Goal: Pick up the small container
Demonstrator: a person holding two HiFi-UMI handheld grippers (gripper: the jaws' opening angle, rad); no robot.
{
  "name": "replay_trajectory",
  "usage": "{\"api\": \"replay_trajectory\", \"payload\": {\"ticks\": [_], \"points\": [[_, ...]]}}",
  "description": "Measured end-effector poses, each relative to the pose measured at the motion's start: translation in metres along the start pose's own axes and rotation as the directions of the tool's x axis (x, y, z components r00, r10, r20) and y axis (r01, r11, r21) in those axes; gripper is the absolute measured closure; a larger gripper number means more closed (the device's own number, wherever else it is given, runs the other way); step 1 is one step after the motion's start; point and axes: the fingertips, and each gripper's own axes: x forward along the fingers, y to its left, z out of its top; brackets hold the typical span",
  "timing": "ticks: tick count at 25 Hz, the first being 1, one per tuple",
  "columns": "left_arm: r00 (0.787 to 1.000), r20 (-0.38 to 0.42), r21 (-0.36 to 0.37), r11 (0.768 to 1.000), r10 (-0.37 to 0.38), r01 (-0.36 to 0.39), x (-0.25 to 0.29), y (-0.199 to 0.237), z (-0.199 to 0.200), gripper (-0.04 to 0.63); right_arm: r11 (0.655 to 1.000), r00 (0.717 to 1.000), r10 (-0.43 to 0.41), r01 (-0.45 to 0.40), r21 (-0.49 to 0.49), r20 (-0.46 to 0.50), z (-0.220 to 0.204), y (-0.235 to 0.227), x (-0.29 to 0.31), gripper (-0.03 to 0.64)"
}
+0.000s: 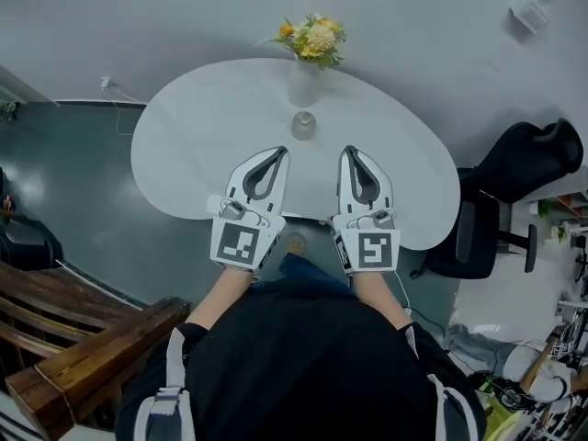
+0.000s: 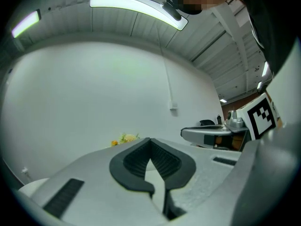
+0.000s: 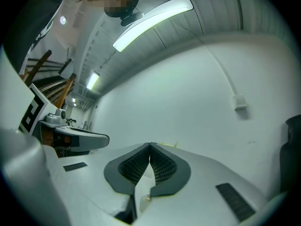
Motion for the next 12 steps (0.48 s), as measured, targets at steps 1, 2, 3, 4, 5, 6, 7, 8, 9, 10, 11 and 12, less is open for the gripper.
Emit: {"api": "replay_trajectory", "payload": {"ticks": [1,2,3,4,5,6,7,8,9,10,11,12], "points": [[1.000,0.001,0.001,1.000,0.009,-0.009,0.007,0.004,-0.001,0.589,1.000,1.000,0.007,-0.007,0.001,-0.001,-0.003,-0.003,0.007,0.595],[1.000,-0.002,-0.001,1.000,0.016,-0.016,0.014,0.007,-0.004,0.589,1.000,1.000,0.015,-0.015,0.003,-0.001,-0.007,-0.006,0.013,0.595],[1.000,-0.007,-0.004,1.000,0.020,-0.021,0.020,0.010,-0.007,0.589,1.000,1.000,0.022,-0.022,0.005,-0.002,-0.011,-0.010,0.019,0.595],[1.000,-0.012,-0.006,1.000,0.025,-0.025,0.026,0.013,-0.010,0.589,1.000,1.000,0.027,-0.027,0.007,-0.004,-0.014,-0.013,0.026,0.595],[0.999,-0.016,-0.007,1.000,0.028,-0.028,0.032,0.015,-0.013,0.589,0.999,0.999,0.032,-0.032,0.009,-0.007,-0.018,-0.017,0.031,0.595],[0.999,-0.022,-0.009,0.999,0.031,-0.031,0.037,0.017,-0.015,0.589,0.999,0.999,0.035,-0.035,0.012,-0.011,-0.022,-0.020,0.036,0.595],[0.999,-0.028,-0.011,0.999,0.033,-0.033,0.041,0.019,-0.018,0.589,0.999,0.999,0.038,-0.038,0.015,-0.016,-0.025,-0.022,0.040,0.595],[0.999,-0.034,-0.011,0.999,0.033,-0.034,0.044,0.020,-0.021,0.589,0.999,0.999,0.040,-0.040,0.019,-0.020,-0.029,-0.023,0.043,0.595],[0.999,-0.039,-0.009,0.999,0.033,-0.034,0.047,0.022,-0.023,0.589,0.999,0.999,0.042,-0.042,0.023,-0.025,-0.032,-0.024,0.045,0.595],[0.999,-0.042,-0.008,0.999,0.033,-0.034,0.049,0.022,-0.025,0.589,0.999,0.999,0.044,-0.043,0.027,-0.031,-0.036,-0.024,0.047,0.595],[0.998,-0.047,-0.008,0.999,0.034,-0.034,0.051,0.023,-0.028,0.589,0.999,0.998,0.046,-0.045,0.030,-0.038,-0.039,-0.024,0.048,0.595],[0.998,-0.054,-0.008,0.999,0.034,-0.034,0.053,0.024,-0.031,0.589,0.998,0.998,0.050,-0.048,0.032,-0.048,-0.042,-0.024,0.049,0.595]]}}
